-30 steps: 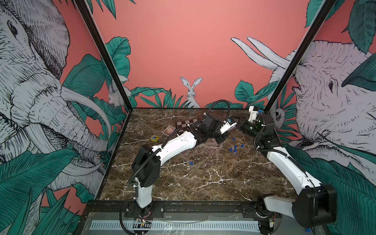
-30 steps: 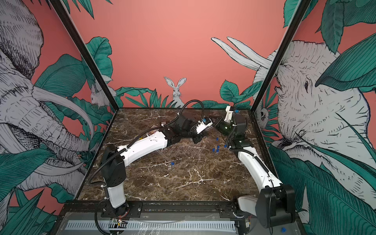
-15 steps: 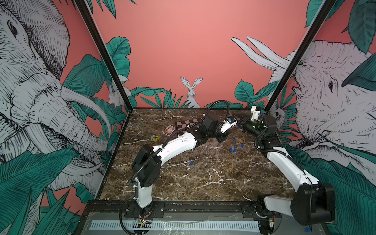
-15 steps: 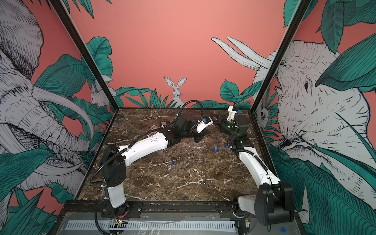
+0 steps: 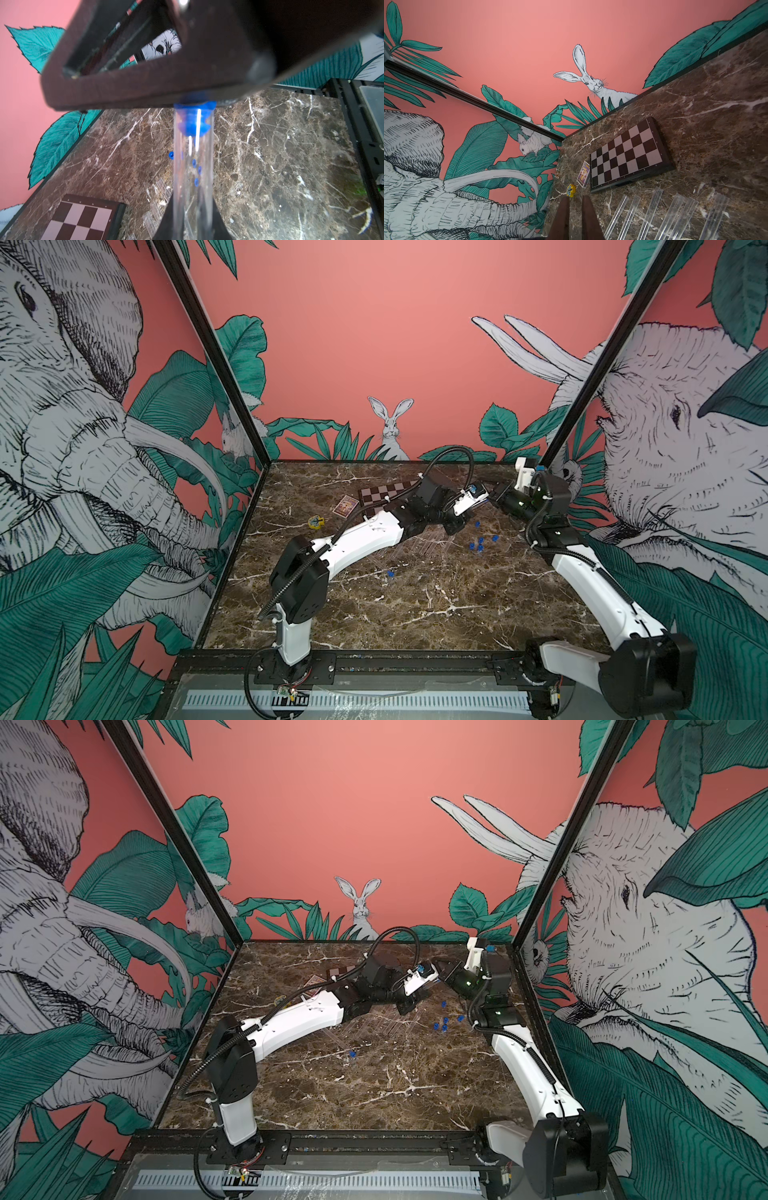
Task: Remove stoppers from test tubes
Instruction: Open the stopper on the test tube.
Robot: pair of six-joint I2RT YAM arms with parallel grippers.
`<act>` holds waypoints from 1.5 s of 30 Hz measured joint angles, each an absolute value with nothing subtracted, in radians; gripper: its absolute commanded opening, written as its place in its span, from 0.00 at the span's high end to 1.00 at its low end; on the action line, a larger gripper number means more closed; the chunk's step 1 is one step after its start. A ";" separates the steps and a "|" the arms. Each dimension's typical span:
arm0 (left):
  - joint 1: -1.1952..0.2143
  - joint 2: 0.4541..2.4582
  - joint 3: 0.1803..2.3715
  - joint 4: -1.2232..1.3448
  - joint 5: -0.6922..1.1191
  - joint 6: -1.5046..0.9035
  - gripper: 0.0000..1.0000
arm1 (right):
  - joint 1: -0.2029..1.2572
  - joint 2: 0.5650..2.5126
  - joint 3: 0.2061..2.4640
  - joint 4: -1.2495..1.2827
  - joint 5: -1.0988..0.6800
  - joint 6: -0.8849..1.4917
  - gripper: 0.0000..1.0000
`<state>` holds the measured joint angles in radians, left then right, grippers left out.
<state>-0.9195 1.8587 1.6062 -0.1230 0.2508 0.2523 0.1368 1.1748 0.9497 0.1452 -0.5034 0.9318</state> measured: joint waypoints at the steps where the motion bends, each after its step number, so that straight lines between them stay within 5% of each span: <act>1: -0.920 1.858 1.607 -0.120 0.253 0.252 1.00 | 0.137 1.171 0.953 0.138 -0.501 0.927 1.00; 17: -0.912 1.859 1.579 -0.149 0.194 0.237 1.00 | 0.099 1.310 0.830 0.504 -0.668 1.230 1.00; 29: -0.926 1.843 1.583 -0.090 0.231 0.247 1.00 | 0.089 1.166 0.949 0.196 -0.562 0.996 1.00; 34: -0.891 1.836 1.564 -0.184 0.205 0.244 1.00 | -0.027 1.125 0.981 0.226 -0.424 0.957 1.00; 45: -0.876 1.819 1.530 -0.237 0.168 0.244 1.00 | -0.035 1.179 0.928 0.256 -0.400 0.976 1.00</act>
